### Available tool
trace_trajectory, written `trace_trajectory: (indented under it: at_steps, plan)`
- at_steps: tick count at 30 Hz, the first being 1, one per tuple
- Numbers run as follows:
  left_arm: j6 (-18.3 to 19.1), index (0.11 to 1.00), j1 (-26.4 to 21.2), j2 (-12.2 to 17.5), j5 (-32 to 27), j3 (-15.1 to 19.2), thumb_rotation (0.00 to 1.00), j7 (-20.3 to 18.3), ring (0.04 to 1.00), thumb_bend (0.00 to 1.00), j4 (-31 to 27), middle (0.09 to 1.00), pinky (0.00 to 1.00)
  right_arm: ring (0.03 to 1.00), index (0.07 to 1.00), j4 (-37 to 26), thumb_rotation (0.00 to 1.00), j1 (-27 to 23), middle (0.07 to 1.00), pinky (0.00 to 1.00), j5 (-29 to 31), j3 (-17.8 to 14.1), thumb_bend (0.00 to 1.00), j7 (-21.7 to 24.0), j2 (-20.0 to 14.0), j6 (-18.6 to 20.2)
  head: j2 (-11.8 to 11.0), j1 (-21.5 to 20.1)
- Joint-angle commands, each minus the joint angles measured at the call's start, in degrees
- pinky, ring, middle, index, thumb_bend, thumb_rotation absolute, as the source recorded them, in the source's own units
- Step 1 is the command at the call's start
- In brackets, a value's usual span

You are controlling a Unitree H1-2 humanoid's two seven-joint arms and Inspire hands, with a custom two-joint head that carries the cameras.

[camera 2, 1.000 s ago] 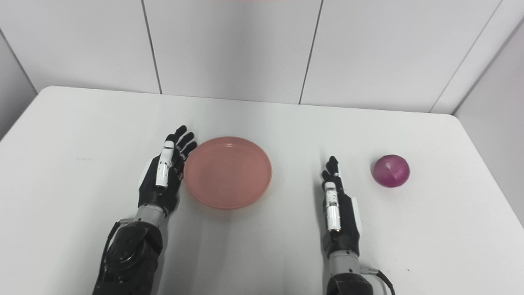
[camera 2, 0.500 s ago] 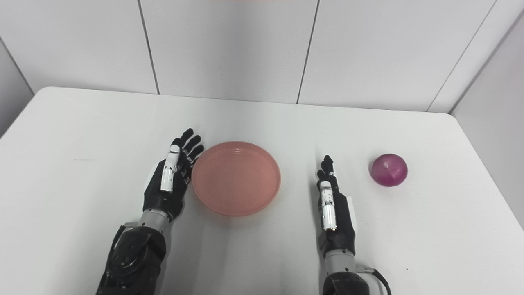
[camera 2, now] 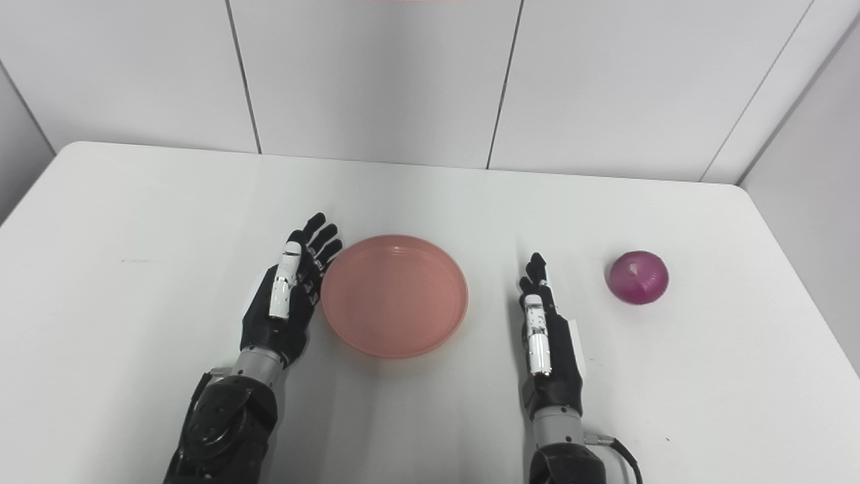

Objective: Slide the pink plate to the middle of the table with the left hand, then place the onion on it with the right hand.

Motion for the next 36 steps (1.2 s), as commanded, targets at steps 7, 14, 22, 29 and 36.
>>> trace_trajectory:
  at_steps: [7, 14, 22, 29, 36]
  plan:
    - [-0.34, 0.918, 0.62, -0.85, -0.68, 0.01, 1.00, -0.68, 0.944, 0.47, -0.93, 0.943, 0.94, 0.987, 0.990, -3.86, 1.00, -1.64, 0.995, 1.00, -1.43, -0.57, 0.23, -0.56, -0.39, 0.57, 0.10, -0.69]
    - [-0.86, 0.925, 0.73, -0.92, -0.71, 0.15, 1.00, -1.00, 0.948, 0.46, -0.64, 0.948, 0.94, 0.999, 1.000, -7.87, 1.00, -3.01, 1.000, 1.00, -1.98, -1.56, 0.27, -0.37, -2.14, 4.01, 0.12, -1.11]
    - [-1.09, 0.926, 1.21, -0.95, -0.73, 0.13, 1.00, -1.28, 0.947, 0.47, -0.71, 0.950, 0.94, 0.987, 0.986, -11.56, 1.00, -6.32, 0.987, 1.00, -3.78, -3.14, 0.30, 0.04, -5.46, 7.48, 0.14, -2.03]
    - [-1.52, 0.926, 1.43, -1.06, -0.88, 0.20, 1.00, -1.64, 0.944, 0.47, -0.29, 0.949, 0.95, 0.990, 0.992, -13.74, 0.96, -8.30, 0.994, 1.00, -5.53, -4.16, 0.38, 0.61, -9.33, 10.46, 0.02, -2.47]
    - [-1.67, 0.926, 1.49, -1.16, -0.81, 0.27, 1.00, -1.72, 0.944, 0.46, 0.09, 0.947, 0.95, 0.966, 0.970, -13.58, 0.77, -9.53, 0.977, 0.94, -12.73, -3.86, 0.50, 0.75, -15.33, 10.42, -0.12, -2.76]
